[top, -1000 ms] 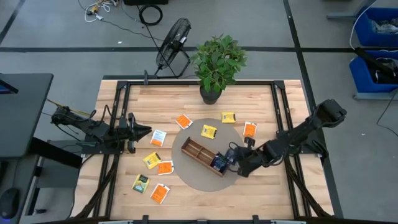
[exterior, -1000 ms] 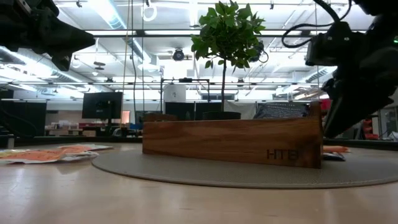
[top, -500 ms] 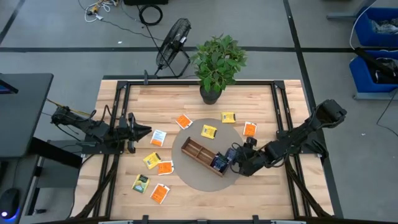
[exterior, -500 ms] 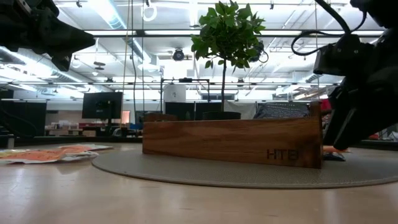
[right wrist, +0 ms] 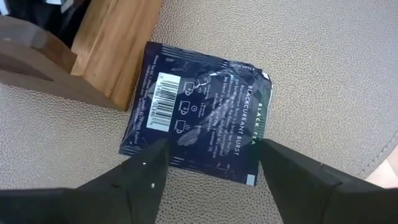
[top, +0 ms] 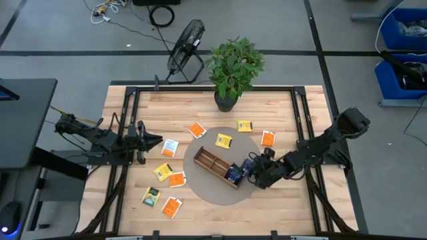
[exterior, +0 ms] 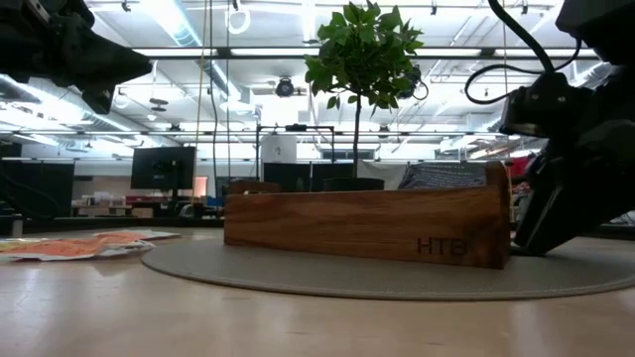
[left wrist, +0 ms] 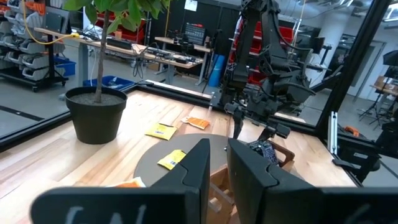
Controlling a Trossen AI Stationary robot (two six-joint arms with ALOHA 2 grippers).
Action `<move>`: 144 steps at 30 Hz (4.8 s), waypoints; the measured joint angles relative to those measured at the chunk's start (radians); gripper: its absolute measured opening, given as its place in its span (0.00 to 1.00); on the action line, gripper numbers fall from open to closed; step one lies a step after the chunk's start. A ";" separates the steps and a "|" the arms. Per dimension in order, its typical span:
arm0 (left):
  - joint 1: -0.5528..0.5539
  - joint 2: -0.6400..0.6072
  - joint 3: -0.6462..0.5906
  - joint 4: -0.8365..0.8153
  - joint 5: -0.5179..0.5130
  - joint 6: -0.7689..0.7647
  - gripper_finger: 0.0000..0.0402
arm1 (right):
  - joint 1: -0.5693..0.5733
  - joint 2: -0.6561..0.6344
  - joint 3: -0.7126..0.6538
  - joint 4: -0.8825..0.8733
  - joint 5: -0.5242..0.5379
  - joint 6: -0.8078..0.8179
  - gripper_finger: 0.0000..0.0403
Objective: Pick & Place Tea
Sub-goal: Put the black tea bag into the right section of the wooden organizer
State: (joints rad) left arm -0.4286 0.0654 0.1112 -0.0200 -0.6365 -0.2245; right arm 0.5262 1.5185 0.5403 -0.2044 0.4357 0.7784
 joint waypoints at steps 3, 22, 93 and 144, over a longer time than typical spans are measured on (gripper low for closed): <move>0.000 0.000 0.000 0.000 0.000 0.000 0.14 | 0.000 0.000 -0.003 -0.002 -0.015 0.000 0.60; 0.000 0.000 0.000 0.001 0.000 0.000 0.14 | -0.005 0.004 -0.004 -0.064 -0.007 0.028 0.01; 0.113 0.461 0.000 0.469 0.047 -0.495 0.58 | -0.122 0.004 0.434 -0.284 0.432 -0.778 0.00; 0.367 1.502 0.555 0.837 0.563 -0.621 0.59 | -0.192 0.004 0.434 0.056 0.315 -1.288 0.00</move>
State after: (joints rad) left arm -0.0616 1.5672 0.6664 0.8172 -0.0737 -0.8452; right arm 0.3340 1.5227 0.9745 -0.1479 0.7509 -0.5100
